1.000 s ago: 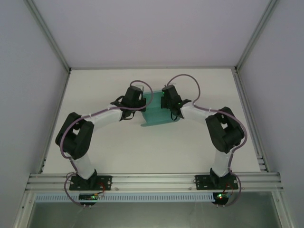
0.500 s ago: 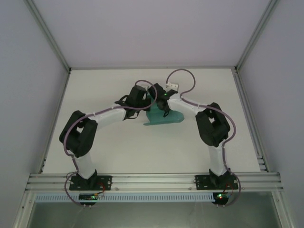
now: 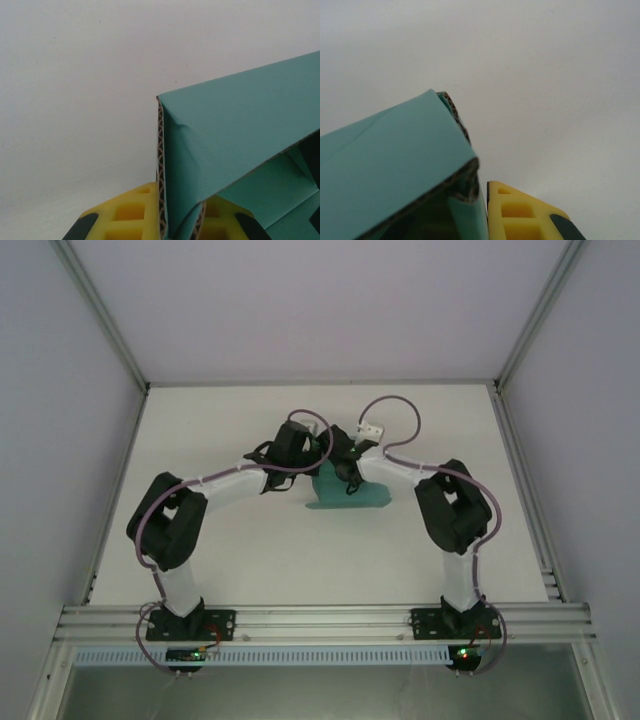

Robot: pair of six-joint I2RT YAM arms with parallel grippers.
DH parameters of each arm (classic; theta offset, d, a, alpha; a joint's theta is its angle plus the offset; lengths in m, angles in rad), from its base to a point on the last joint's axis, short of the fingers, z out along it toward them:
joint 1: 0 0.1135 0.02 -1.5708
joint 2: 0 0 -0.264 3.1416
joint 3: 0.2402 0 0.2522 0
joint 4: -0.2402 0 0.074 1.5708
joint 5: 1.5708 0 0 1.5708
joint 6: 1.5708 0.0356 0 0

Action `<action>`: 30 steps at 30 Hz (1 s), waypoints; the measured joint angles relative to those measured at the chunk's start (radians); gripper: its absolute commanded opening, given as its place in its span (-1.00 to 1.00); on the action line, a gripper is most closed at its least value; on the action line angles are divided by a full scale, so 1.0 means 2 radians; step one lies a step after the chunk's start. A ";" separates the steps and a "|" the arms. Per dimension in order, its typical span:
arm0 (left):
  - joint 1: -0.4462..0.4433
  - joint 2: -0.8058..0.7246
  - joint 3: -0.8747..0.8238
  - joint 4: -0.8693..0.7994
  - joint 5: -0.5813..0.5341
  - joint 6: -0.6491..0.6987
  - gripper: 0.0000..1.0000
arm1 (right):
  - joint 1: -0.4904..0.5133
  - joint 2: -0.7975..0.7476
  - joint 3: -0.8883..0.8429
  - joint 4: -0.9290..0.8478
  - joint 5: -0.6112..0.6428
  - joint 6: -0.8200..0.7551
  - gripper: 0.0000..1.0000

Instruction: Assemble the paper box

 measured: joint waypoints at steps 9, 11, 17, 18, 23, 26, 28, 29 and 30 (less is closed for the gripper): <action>-0.001 -0.001 -0.003 -0.007 0.003 -0.006 -1.00 | -0.025 -0.082 -0.157 0.231 -0.085 -0.088 -0.38; 0.001 -0.001 -0.003 -0.009 -0.003 -0.014 -1.00 | -0.040 -0.093 -0.173 0.272 -0.118 -0.122 -0.04; 0.014 -0.011 -0.003 -0.023 -0.020 -0.023 -1.00 | -0.058 -0.120 -0.191 0.308 -0.200 -0.202 0.48; 0.015 -0.011 -0.003 -0.025 -0.022 -0.023 -1.00 | -0.058 -0.126 -0.192 0.308 -0.211 -0.210 0.57; 0.021 -0.011 -0.003 -0.045 -0.031 -0.023 -1.00 | -0.053 -0.177 -0.207 0.319 -0.260 -0.261 0.99; 0.024 -0.011 -0.003 -0.049 -0.031 -0.020 -1.00 | -0.049 -0.213 -0.217 0.319 -0.285 -0.281 0.99; 0.027 -0.011 -0.002 -0.052 -0.025 -0.007 -1.00 | -0.049 -0.239 -0.227 0.317 -0.296 -0.289 0.99; 0.030 -0.011 -0.001 -0.056 -0.019 0.005 -1.00 | -0.051 -0.252 -0.232 0.315 -0.300 -0.292 0.98; 0.033 -0.011 0.003 -0.065 -0.010 0.019 -1.00 | -0.053 -0.266 -0.237 0.309 -0.303 -0.295 0.99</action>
